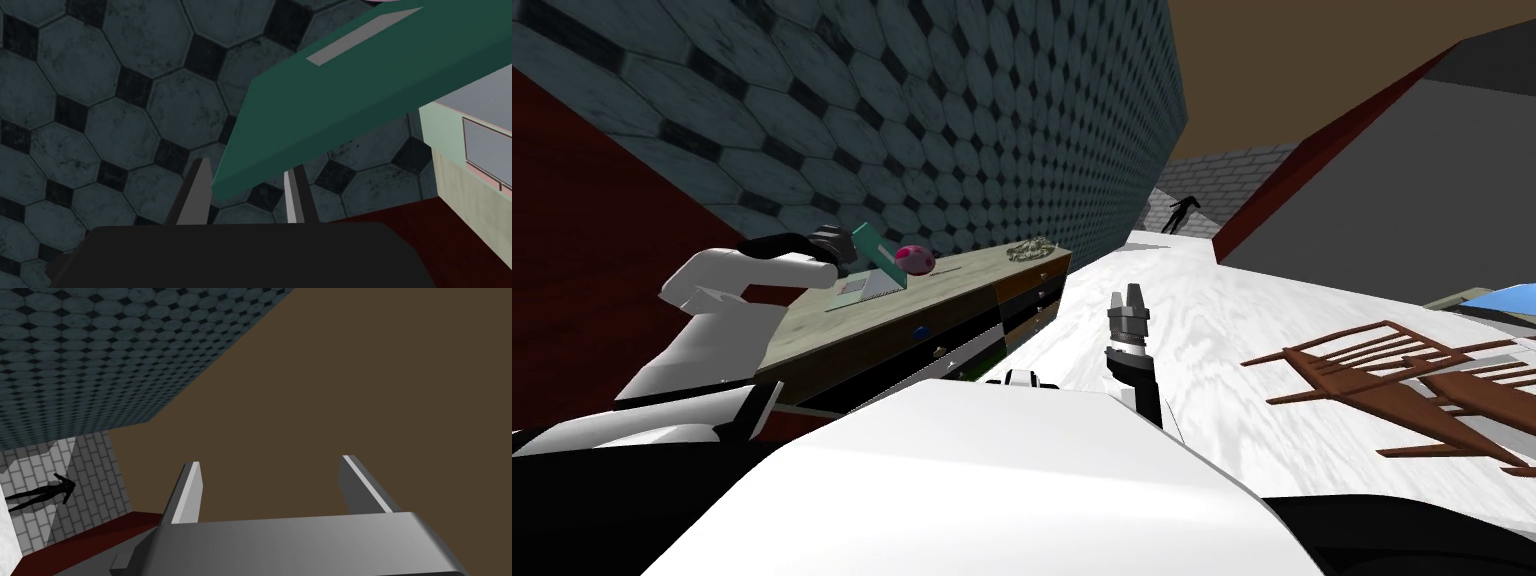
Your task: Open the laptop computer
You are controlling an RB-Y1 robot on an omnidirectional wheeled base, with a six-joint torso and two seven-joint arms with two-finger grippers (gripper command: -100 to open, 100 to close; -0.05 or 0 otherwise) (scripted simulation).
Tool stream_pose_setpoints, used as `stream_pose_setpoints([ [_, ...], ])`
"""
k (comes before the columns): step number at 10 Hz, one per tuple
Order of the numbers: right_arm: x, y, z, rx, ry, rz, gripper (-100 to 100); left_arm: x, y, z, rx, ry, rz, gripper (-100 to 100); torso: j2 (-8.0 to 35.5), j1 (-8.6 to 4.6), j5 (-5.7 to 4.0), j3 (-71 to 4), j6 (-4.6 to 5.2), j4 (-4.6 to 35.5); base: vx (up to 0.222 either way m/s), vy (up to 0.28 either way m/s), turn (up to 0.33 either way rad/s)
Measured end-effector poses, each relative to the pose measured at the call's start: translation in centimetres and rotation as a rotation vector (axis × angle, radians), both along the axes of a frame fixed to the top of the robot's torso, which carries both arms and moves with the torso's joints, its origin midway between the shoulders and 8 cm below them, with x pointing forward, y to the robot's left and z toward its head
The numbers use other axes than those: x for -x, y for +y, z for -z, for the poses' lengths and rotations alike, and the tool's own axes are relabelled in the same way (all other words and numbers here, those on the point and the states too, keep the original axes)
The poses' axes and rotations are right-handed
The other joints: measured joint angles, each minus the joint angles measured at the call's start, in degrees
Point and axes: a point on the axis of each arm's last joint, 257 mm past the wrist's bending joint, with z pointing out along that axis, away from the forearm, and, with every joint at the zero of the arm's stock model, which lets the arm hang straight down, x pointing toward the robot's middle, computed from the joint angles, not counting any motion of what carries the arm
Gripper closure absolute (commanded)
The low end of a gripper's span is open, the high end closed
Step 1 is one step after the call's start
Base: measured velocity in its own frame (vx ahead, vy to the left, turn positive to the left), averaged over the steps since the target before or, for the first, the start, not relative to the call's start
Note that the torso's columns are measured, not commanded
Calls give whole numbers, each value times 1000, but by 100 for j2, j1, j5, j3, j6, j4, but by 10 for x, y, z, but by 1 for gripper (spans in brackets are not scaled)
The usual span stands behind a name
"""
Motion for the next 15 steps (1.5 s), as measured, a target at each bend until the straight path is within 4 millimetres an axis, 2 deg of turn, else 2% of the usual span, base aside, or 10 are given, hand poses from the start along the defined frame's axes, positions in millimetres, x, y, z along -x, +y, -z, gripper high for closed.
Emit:
stream_pose_setpoints([
  [2,0,0,0,0,0,0,0,-13,0,-19,1,-43,19,100,38,-67,-42,22,37,25,-107,-6,-79],
  [4,0,0,0,0,0,0,0,-15,10,-10,14,-37,8,100,17,-48,-14,14,-4,6,-6,-12,-8],
  [6,0,0,0,0,0,0,0,-12,24,-1,35,-19,-23,100,7,-5,5,5,-5,-3,-51,-23,-65],
  [7,0,0,0,0,0,0,0,-19,25,-12,36,-41,-18,100,32,-31,-26,12,38,17,-136,-30,-119],
  [8,0,0,0,0,0,0,0,-24,26,-19,33,-59,-11,100,34,-74,-39,20,37,19,-73,-15,-42],
  [9,0,0,0,0,0,0,0,-25,30,-17,34,-61,-10,100,26,-79,-34,18,11,15,-21,-9,5],
  [10,0,0,0,0,0,0,0,-25,36,-11,41,-55,-21,100,15,-54,-22,10,0,9,8,-11,-3],
  [12,0,0,0,0,0,0,0,-14,51,2,58,-41,-56,100,8,-4,8,6,-4,-4,13,-7,13],
  [14,0,0,0,0,0,0,0,-15,57,7,65,-36,-66,100,-3,14,17,-3,4,-9,-52,-17,-90],
  [15,0,0,0,0,0,0,0,-18,59,-7,63,-61,-59,100,24,-21,-20,7,28,15,-154,-48,-117],
])
